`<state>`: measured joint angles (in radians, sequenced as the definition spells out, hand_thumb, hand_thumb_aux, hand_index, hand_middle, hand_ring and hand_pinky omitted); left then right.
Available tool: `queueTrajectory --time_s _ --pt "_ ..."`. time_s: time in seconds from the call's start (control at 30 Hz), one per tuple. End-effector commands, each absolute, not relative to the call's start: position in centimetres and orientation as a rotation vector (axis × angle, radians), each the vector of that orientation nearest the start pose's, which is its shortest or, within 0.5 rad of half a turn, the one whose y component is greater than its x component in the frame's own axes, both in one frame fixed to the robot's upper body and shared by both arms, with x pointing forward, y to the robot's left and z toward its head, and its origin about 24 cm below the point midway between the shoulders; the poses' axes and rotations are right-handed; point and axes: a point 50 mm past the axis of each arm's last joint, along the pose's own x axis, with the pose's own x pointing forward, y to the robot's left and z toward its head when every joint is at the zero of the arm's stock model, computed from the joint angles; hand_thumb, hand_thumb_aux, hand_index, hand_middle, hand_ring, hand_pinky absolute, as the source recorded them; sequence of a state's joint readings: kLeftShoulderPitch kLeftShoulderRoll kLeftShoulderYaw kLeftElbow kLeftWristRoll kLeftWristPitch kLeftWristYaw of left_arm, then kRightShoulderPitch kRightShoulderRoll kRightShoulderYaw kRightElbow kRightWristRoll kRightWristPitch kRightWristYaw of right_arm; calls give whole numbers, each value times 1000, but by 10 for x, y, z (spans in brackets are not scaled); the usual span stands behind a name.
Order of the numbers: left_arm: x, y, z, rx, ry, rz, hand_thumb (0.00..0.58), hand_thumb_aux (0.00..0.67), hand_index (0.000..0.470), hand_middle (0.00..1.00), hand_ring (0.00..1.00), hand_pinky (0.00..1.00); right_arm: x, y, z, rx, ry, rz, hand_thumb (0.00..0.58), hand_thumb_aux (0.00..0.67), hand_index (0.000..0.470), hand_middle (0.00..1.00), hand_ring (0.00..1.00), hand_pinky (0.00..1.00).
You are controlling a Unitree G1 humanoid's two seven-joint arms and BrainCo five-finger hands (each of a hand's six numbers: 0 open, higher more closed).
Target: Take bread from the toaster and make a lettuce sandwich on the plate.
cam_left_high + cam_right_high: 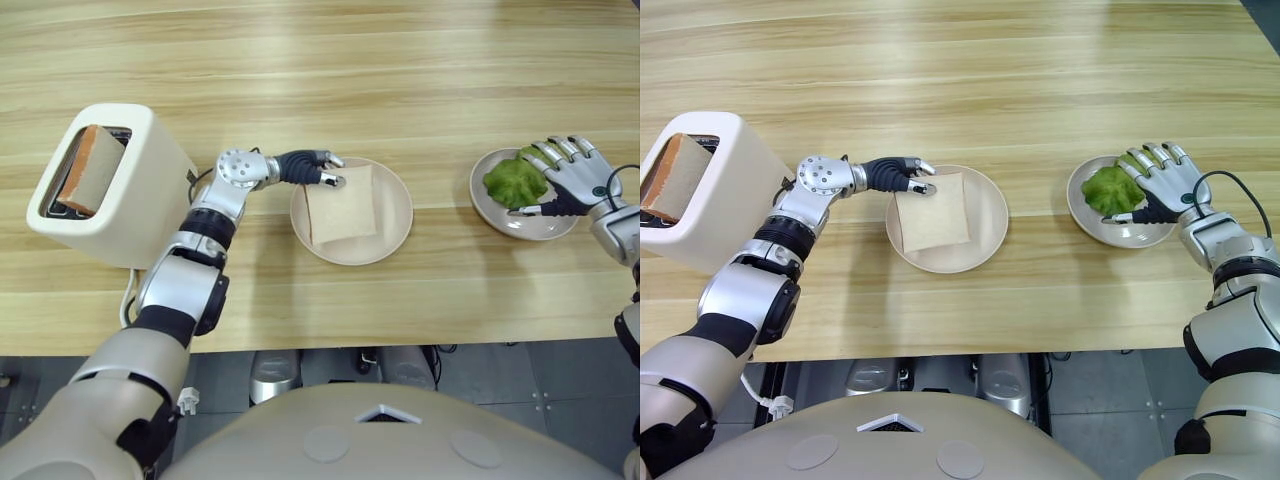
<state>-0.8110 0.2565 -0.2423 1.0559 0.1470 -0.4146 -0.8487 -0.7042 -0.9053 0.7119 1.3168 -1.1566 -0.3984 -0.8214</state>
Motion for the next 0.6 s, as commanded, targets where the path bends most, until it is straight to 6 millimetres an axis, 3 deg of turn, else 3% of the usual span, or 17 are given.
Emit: queueTrajectory --time_s 0.03,0.1,0.13,0.17,0.2,0.23,0.27,0.3,0.33,0.43,0.47,0.5,0.6 --pt "357 110 64 651 106 -1097 580 670 460 1000 1000 1000 292 -357 63 -2171 -122 246 0 0 0 0 0 0" --pt "357 110 64 673 102 -1089 580 670 460 1000 1000 1000 291 -356 60 -2199 -118 276 0 0 0 0 0 0" --pt "358 110 64 687 97 -1083 546 507 348 898 898 898 291 -355 58 -2210 -115 287 36 21 14 0 0 0" --pt "358 110 64 700 91 -1077 546 507 348 898 898 898 291 -354 57 -2217 -110 294 36 21 14 0 0 0" --pt "358 111 65 711 80 -1071 0 0 0 0 0 0 291 -354 55 -2220 -101 297 223 145 99 0 0 0" --pt "359 111 67 717 68 -1063 0 0 0 0 0 0 292 -353 54 -2222 -94 300 278 187 128 0 0 0" --pt "360 112 69 718 55 -1056 0 0 0 0 0 0 292 -353 53 -2223 -87 303 278 187 128 0 0 0" --pt "360 113 72 715 39 -1050 0 0 0 0 0 0 292 -352 52 -2223 -80 306 334 234 161 0 0 0" --pt "361 113 76 707 19 -1042 0 0 0 0 0 0 292 -351 50 -2227 -72 315 462 368 253 0 0 0" --pt "363 115 86 691 -36 -1029 0 0 0 0 0 0 291 -349 45 -2239 -52 342 494 413 283 0 0 0" --pt "364 116 90 690 -54 -1027 0 0 0 0 0 0 291 -349 43 -2240 -48 350 562 552 379 0 0 0" --pt "363 117 93 691 -70 -1026 0 0 0 0 0 0 291 -348 42 -2240 -44 355 577 623 428 0 0 0" --pt "362 122 101 699 -115 -1021 0 0 0 0 0 0 291 -347 41 -2231 -37 360 580 670 460 0 0 0"
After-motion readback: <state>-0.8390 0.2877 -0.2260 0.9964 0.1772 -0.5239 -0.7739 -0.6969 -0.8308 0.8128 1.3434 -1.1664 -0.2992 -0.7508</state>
